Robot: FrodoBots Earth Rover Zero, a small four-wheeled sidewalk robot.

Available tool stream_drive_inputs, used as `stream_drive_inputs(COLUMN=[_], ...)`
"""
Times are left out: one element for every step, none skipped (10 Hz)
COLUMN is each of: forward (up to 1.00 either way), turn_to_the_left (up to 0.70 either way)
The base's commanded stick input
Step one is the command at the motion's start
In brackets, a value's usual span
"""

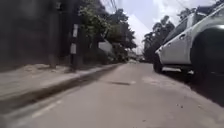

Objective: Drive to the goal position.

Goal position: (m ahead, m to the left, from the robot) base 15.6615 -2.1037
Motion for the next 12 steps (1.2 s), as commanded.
stream_drive_inputs(forward=[1.0,1.0,1.0,1.0,1.0,1.0,1.0,1.0,1.0,1.0,1.0,1.0], turn_to_the_left=[-0.38,-0.38,-0.38,-0.38,-0.37,-0.12,-0.02,0.0,0.0,0.0,0.0,0.0])
